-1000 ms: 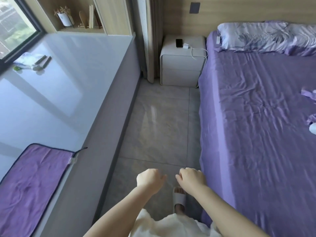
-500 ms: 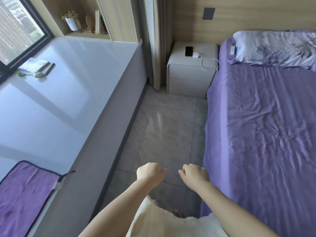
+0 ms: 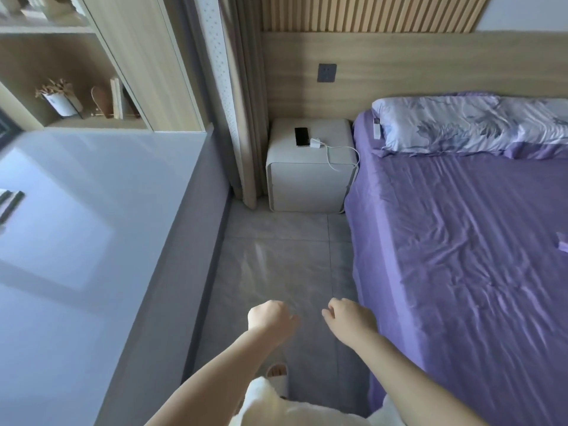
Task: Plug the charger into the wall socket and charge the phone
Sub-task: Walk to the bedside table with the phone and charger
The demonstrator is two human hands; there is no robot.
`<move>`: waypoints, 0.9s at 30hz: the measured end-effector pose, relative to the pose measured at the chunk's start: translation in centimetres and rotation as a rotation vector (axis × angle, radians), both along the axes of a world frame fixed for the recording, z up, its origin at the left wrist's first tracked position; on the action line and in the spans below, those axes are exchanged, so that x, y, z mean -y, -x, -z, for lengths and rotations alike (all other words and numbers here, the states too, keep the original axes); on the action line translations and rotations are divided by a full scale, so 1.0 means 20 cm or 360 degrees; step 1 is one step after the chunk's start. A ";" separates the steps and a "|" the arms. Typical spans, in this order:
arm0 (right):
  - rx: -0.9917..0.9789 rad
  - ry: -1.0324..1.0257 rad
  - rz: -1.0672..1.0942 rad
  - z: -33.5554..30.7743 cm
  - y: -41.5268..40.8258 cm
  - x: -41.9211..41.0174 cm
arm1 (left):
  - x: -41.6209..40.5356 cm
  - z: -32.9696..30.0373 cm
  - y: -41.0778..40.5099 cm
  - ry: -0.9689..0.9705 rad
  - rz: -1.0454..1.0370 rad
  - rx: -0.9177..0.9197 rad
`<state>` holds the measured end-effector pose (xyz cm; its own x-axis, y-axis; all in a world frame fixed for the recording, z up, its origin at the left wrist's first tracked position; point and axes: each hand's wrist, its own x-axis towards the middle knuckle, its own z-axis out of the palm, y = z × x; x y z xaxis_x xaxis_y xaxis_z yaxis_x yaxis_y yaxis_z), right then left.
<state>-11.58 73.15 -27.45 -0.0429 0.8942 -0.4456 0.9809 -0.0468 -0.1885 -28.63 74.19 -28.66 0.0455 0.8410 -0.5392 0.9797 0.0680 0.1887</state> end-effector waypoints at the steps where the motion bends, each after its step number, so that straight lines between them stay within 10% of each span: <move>1: -0.0005 -0.0019 0.0038 -0.01 0.02 -0.07 | -0.07 0.00 0.02 -0.0013 0.0040 0.0002; 27: -0.0046 0.0059 0.0031 0.05 -0.40 -1.57 | -1.60 -0.04 -0.37 0.0000 -0.0142 0.0030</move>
<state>-3.51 104.46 -28.37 -0.0391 0.8778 -0.4774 0.9739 -0.0733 -0.2146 -21.23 106.19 -27.91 -0.0194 0.8421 -0.5390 0.9661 0.1546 0.2068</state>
